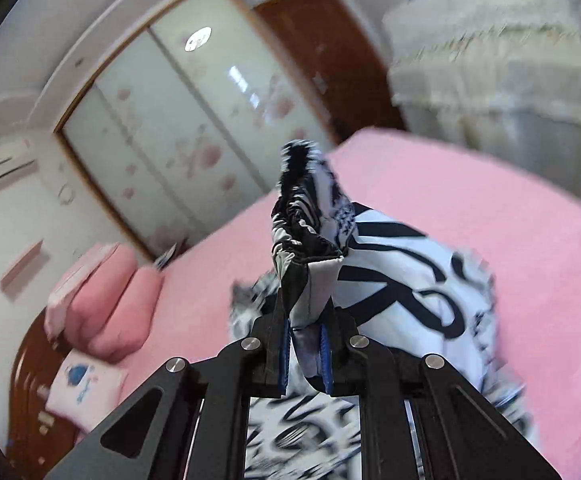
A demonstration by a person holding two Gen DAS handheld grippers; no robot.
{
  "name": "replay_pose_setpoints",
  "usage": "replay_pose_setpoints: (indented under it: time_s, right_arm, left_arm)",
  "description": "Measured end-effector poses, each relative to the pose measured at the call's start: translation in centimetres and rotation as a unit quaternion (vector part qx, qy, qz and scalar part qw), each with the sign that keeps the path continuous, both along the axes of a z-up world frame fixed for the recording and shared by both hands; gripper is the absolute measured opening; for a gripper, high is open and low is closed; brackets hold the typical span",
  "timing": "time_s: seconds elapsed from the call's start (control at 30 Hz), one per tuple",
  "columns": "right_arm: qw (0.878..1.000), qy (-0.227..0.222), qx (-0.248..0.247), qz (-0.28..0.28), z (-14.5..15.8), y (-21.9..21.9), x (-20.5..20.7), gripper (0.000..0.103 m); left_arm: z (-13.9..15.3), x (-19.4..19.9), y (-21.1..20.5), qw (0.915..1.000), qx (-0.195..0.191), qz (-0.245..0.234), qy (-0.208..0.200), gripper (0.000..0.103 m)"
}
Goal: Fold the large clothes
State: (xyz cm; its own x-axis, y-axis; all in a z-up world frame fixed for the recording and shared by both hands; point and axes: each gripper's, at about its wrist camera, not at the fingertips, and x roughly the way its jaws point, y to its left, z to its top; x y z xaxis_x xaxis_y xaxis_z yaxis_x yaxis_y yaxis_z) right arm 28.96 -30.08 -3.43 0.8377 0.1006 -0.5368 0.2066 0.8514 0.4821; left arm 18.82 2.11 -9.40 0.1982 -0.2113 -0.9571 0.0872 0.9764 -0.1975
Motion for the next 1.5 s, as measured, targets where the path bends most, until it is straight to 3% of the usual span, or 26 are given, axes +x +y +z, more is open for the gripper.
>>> replay_pose_setpoints:
  time_s: [0.1,0.27,0.4,0.47,0.53,0.6,0.8,0.97,1.07,1.2,1.33,1.4,1.43,1.5]
  right_arm:
    - [0.999,0.027,-0.013,0.038,-3.9,4.7,2.1,0.012]
    - [0.989,0.106,-0.038,0.095,-13.8,10.9,4.8,0.012]
    - [0.971,0.203,-0.042,0.115,-21.6,14.2,5.8,0.012]
    - [0.964,0.230,-0.053,0.124,-23.6,13.7,5.7,0.013]
    - [0.953,0.262,-0.065,0.136,-25.2,14.1,5.6,0.021]
    - [0.947,0.274,-0.054,0.159,-25.6,13.3,4.4,0.040]
    - [0.943,0.256,-0.038,0.207,-24.6,11.7,3.1,0.063]
    - [0.947,0.247,-0.034,0.202,-22.2,7.9,1.1,0.064]
    - [0.949,0.245,-0.043,0.195,-21.3,5.5,-0.2,0.064]
    - [0.949,0.256,-0.046,0.178,-21.1,1.7,-2.0,0.064]
    - [0.947,0.270,-0.032,0.172,-21.0,-1.5,-3.5,0.064]
    - [0.949,0.266,-0.030,0.169,-20.7,-2.9,-4.1,0.064]
    - [0.950,0.264,-0.027,0.166,-20.5,-3.6,-4.3,0.064]
    - [0.950,0.262,-0.023,0.167,-20.2,-4.7,-4.5,0.064]
  left_arm:
    - [-1.1,0.5,2.8,0.9997,0.005,0.023,0.007,0.059]
    - [-2.4,1.2,6.0,0.9985,-0.004,0.053,0.014,0.059]
    - [-3.6,1.8,6.7,0.9979,-0.007,0.061,0.024,0.059]
    - [-4.3,2.2,6.7,0.9977,-0.006,0.061,0.027,0.059]
    - [-5.0,2.7,6.7,0.9974,-0.009,0.065,0.029,0.059]
    - [-5.9,3.5,6.6,0.9965,-0.025,0.073,0.033,0.059]
    - [-9.0,6.3,5.5,0.9898,-0.074,0.107,0.058,0.059]
    - [-12.3,8.2,3.5,0.9769,-0.137,0.146,0.074,0.059]
    - [-14.6,8.8,2.0,0.9699,-0.153,0.168,0.088,0.059]
    - [-17.8,9.1,0.3,0.9521,-0.174,0.227,0.108,0.059]
    - [-18.7,9.7,-1.4,0.9519,-0.164,0.244,0.086,0.058]
    - [-18.6,10.0,-2.2,0.9515,-0.165,0.252,0.066,0.040]
    - [-18.5,10.2,-2.7,0.9510,-0.167,0.254,0.058,0.015]
    - [-18.0,10.8,-3.4,0.9551,-0.141,0.256,0.048,0.012]
